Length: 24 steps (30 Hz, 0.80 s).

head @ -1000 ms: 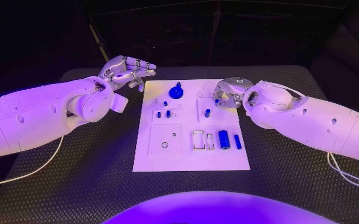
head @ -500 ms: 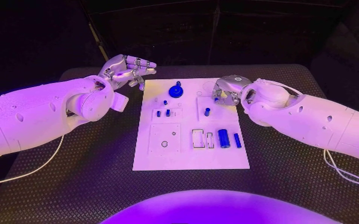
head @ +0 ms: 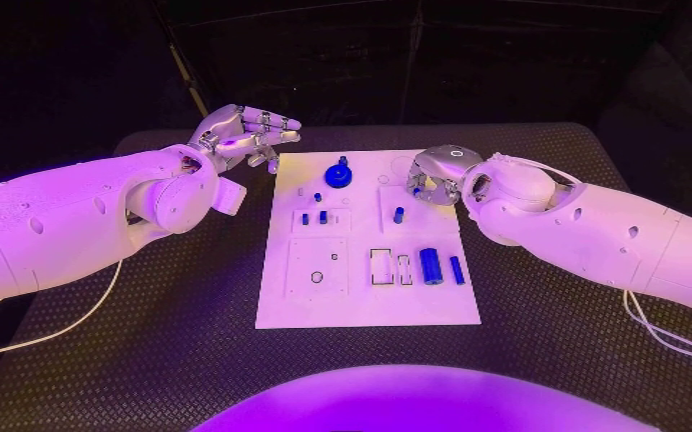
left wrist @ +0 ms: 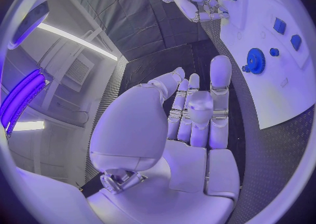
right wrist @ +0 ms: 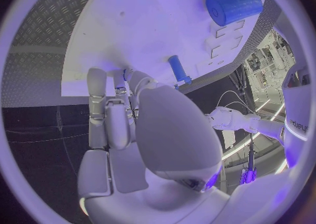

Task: Assemble the parts on the task board

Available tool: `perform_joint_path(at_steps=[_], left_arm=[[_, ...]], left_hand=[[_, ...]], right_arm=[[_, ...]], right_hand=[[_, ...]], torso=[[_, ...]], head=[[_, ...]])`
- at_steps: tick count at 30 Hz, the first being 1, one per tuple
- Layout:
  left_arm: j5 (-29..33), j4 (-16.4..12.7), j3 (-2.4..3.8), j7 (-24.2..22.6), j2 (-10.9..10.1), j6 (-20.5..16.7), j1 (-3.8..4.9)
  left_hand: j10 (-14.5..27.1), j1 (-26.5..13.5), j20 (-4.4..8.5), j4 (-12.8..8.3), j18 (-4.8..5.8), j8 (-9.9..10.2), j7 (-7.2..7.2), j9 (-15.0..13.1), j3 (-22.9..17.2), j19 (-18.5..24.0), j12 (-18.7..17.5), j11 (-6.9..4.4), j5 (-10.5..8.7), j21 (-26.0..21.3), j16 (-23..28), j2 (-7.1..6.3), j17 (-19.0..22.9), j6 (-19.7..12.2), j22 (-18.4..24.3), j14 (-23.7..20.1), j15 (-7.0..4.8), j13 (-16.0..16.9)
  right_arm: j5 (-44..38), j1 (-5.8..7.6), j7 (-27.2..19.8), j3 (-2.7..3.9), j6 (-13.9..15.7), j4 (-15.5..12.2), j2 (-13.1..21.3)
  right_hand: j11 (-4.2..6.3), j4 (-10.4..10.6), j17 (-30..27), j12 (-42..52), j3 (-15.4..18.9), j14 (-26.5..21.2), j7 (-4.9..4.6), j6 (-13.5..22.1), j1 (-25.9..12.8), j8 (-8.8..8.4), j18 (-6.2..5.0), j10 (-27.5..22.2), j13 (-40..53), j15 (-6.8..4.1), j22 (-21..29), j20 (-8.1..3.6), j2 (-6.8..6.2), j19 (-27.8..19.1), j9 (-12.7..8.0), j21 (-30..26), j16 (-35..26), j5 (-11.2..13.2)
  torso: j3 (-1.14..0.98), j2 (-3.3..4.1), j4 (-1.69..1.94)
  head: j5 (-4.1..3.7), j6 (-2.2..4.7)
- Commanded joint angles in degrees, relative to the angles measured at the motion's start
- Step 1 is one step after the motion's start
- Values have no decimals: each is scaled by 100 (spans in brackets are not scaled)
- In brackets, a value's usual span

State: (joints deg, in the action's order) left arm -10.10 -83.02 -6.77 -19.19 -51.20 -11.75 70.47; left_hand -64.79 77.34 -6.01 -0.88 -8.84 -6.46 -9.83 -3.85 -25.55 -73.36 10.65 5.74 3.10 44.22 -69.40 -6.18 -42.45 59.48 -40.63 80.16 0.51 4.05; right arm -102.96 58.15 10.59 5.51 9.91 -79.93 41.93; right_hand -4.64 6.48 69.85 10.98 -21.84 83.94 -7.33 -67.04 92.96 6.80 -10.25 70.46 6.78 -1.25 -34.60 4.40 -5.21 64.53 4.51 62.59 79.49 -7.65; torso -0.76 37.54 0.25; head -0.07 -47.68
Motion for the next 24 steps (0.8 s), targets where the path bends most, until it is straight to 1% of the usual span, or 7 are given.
perform_joint_path(at_steps=[1, 3, 7, 11, 17, 20, 24], left_arm=[[46, 4, 4, -75, 3, 87, 11], [46, 7, 4, -73, 1, 90, 11], [46, 11, 4, -69, -2, 97, 11], [46, 18, 4, -61, 0, 113, 10], [46, 23, 3, -50, 1, 127, 10], [46, 23, 3, -46, 1, 133, 10], [46, 23, 3, -48, 1, 136, 10]], left_hand=[[54, -27, -3, -21, -119, 32, -26, 6, -23, 50, -1, -3, 17, -38, 39, 44, 11, -11, 14, -46, -8, -9], [54, -27, -3, -21, -119, 32, -26, 6, -23, 50, -1, -3, 17, -38, 39, 44, 11, -11, 14, -46, -8, -9], [63, -23, -5, -28, -122, 37, -29, 7, -24, 59, -2, 1, 19, -59, 47, 42, 27, -21, 34, -53, -6, -10], [79, -26, -8, -33, -123, 45, -37, 8, -23, 66, -5, 8, 19, -74, 50, 36, 34, -37, 46, -59, -1, -11], [102, -33, -13, -38, -123, 57, -48, 11, -20, 73, -9, 18, 20, -89, 47, 28, 30, -62, 59, -61, 6, -13], [114, -36, -16, -40, -126, 63, -54, 12, -18, 79, -11, 23, 20, -106, 46, 26, 30, -76, 75, -62, 9, -14], [123, -38, -18, -41, -126, 68, -58, 12, -19, 81, -12, 26, 21, -113, 48, 26, 36, -85, 81, -64, 12, -15]], right_arm=[[-134, 6, 49, 1, 349, -73, 30], [-138, 4, 42, 1, 435, -125, 62], [-137, 3, 29, 2, 579, -235, 136], [-113, 2, 13, 4, 728, -388, 235], [-63, 2, 7, 8, 822, -604, 368], [-11, 3, 9, 10, 855, -785, 459], [60, 3, -3, 13, 893, -1017, 532]], right_hand=[[152, -196, 8, -47, -259, 252, -8, -43, -138, -45, 66, 207, -14, -32, -41, -15, -99, -36, -14, 61, 22, -21], [152, -210, 9, -53, -280, 253, -8, -45, -155, -48, 66, 211, -15, -31, -48, -14, -107, -38, -15, 68, 23, -20], [151, -307, 13, -92, -411, 253, -13, -56, -260, -73, 65, 223, -20, -29, -78, -10, -144, -57, -20, 109, 31, -23], [145, -364, 25, -119, -484, 256, -18, -55, -329, -92, 66, 221, -24, -26, -100, -7, -163, -65, -24, 134, 41, -22], [143, -382, 35, -128, -502, 258, -20, -55, -352, -97, 67, 220, -25, -24, -109, -5, -171, -66, -25, 143, 48, -20], [143, -392, 40, -132, -511, 259, -20, -56, -366, -100, 67, 220, -25, -23, -112, -4, -176, -67, -25, 148, 52, -18], [143, -392, 40, -132, -511, 259, -20, -56, -366, -100, 67, 220, -25, -23, -112, -4, -176, -67, -25, 148, 52, -18]], torso=[[3, 2, -2], [2, 1, -4], [1, 0, -6], [5, -6, -2], [5, -4, -1], [7, -1, 0], [5, 0, -6]], head=[[-2, 3], [-1, 4], [3, 12], [-4, 16], [-4, 29], [1, 29], [30, 26]])
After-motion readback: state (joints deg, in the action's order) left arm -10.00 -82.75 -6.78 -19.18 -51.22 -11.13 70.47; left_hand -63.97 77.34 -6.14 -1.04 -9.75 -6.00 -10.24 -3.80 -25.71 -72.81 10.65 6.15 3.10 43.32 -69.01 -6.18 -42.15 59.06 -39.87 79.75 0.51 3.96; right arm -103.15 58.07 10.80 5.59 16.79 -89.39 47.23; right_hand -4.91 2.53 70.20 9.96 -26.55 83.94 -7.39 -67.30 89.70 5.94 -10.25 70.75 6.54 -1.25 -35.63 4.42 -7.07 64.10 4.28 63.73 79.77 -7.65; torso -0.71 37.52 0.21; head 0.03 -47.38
